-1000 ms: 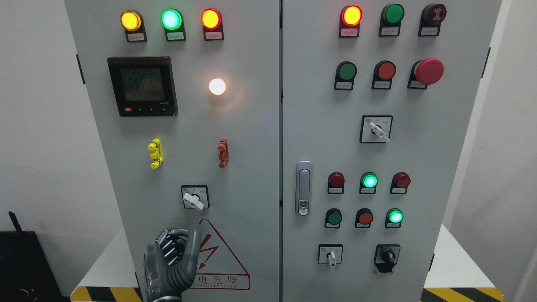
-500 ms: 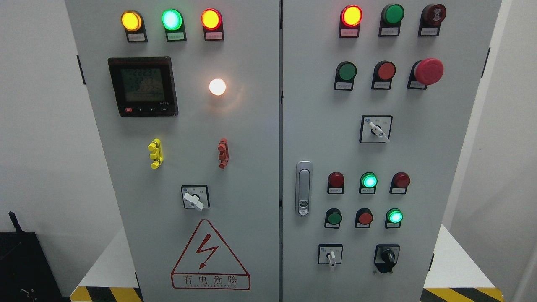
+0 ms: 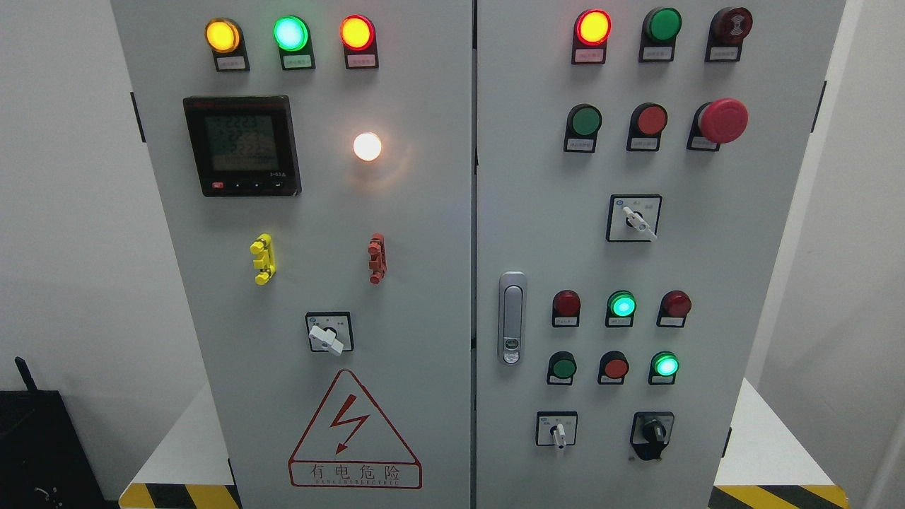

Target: Turn on light switch 1

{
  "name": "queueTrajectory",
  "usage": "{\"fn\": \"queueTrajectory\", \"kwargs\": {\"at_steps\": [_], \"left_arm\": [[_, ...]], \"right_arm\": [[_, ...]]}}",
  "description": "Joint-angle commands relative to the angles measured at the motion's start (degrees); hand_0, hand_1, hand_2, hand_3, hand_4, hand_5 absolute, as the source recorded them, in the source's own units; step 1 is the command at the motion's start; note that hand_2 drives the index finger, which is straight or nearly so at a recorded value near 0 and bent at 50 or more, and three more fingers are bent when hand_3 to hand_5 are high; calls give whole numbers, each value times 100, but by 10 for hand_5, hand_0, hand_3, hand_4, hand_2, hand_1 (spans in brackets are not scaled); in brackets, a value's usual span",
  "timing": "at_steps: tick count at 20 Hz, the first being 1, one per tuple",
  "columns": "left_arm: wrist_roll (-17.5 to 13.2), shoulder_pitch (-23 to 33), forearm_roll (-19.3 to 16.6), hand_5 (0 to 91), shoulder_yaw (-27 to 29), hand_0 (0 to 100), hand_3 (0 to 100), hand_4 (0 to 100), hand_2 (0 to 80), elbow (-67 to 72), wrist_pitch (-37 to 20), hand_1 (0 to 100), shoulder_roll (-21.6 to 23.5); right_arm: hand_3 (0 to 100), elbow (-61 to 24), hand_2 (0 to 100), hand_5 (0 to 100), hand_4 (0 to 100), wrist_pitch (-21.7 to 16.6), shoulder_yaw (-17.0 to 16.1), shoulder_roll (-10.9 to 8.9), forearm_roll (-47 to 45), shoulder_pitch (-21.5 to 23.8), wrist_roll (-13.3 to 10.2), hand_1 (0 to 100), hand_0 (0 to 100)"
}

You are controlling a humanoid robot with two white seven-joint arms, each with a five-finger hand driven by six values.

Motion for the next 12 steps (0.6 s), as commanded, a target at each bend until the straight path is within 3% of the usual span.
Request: {"fn": "queueTrajectory", "kwargs": {"at_steps": [1,2,4,8,12], "left_arm": [[-545,-55,14,0,150,315,156,268,1,4560,0,317,276],[-563,-178,4,0,-17,323,37,137,0,4999,27,275,276],[-520,-389,30,0,-508,329,0,0,0,5800,211,239,259],[-659,-751,337,0,-634,340,0,0,0,6304,1263,144,127],[-669,-1154,488,0,-660,343,0,0,0,6339,1775,96,-66]], "right_arm": [[0,0,0,0,0,-1,0,0,0,-8,4,0,502],[0,0,0,0,0,-1,0,0,0,0,4,0,502],[0,0,0,0,0,-1,0,0,0,1,4,0,502],[0,0,0,0,0,-1,0,0,0,1,4,0,502],[0,0,0,0,0,-1,0,0,0,1,4,0,502]]}}
